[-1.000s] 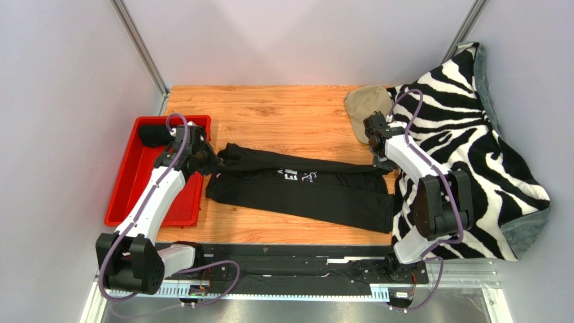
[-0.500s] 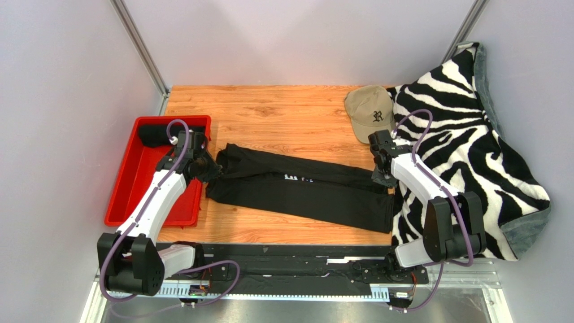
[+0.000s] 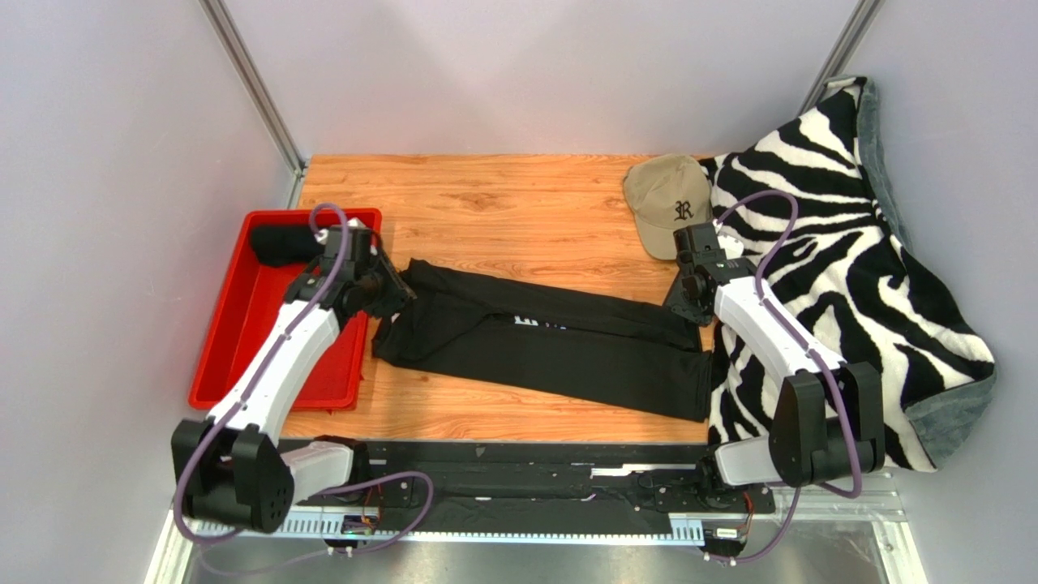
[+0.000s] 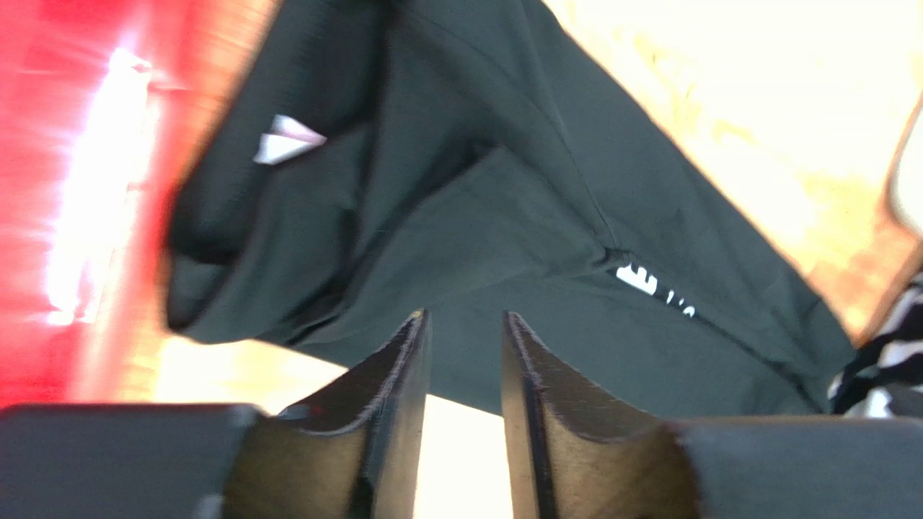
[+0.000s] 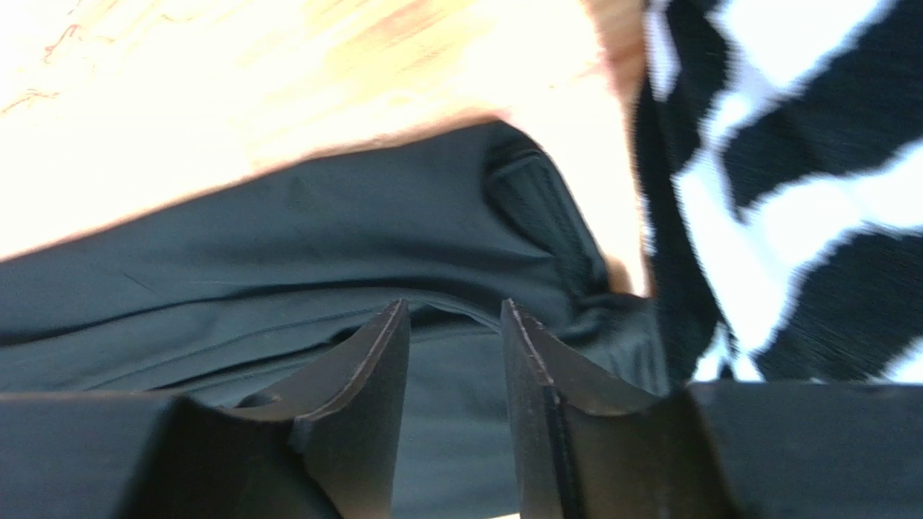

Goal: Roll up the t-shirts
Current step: Fold the T-shirt at the center of the board.

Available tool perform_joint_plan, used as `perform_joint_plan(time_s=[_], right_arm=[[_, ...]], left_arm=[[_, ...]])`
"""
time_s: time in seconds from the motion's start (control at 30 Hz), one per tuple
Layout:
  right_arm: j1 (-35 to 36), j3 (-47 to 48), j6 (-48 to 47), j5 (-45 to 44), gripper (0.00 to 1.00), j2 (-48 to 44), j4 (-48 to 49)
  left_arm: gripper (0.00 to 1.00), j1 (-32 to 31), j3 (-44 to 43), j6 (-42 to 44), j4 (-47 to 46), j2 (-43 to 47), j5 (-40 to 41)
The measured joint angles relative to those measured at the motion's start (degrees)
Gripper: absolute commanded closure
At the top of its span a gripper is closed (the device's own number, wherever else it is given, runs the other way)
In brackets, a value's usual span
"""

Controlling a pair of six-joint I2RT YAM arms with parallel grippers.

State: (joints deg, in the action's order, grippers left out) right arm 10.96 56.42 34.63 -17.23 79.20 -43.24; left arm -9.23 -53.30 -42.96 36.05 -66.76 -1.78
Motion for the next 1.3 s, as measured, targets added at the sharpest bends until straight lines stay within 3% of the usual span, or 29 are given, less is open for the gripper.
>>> perform_joint_plan(time_s=[0.2,0.33,0.47,0.63,1.03,1.13,1.23,1.3], right_arm=[[3.8,1.5,0.5,1.3,0.61,6.9,2.2],[7.0,2.8,0.5,1.4,0.61,12.6,3.6],[7.3,2.7,0.5,1.3,0.61,15.9,4.4],[7.2,1.7,0.6,2.8,0.61,17.7,6.2],[11.5,-6.8,6.6,13.1,0.61,11.1,15.1],[15.0,-9.3,11.9,16.7,0.61,9.8,19.1],[18.5,-10.2,16.9,19.2,0.6,9.7,21.9],[20.6,-9.4,18.6,19.6,0.6,10.4,22.0]], left_arm=[[0.79,-6.5,-3.6,-3.6,-1.6,-13.1,1.9],[0.8,-6.7,-4.6,-6.7,-1.6,-21.0,2.9],[0.91,-6.7,-7.7,-9.0,-0.1,-28.5,4.2],[0.94,-6.6,-17.4,-9.2,1.9,-38.1,4.5],[1.0,-6.1,-52.5,-3.4,11.4,-62.9,0.8],[0.89,-5.9,-66.0,-0.1,13.6,-71.1,-3.3],[0.72,-5.7,-86.6,3.3,15.2,-83.3,-9.8],[0.65,-5.4,-93.0,4.1,13.2,-87.7,-14.8]])
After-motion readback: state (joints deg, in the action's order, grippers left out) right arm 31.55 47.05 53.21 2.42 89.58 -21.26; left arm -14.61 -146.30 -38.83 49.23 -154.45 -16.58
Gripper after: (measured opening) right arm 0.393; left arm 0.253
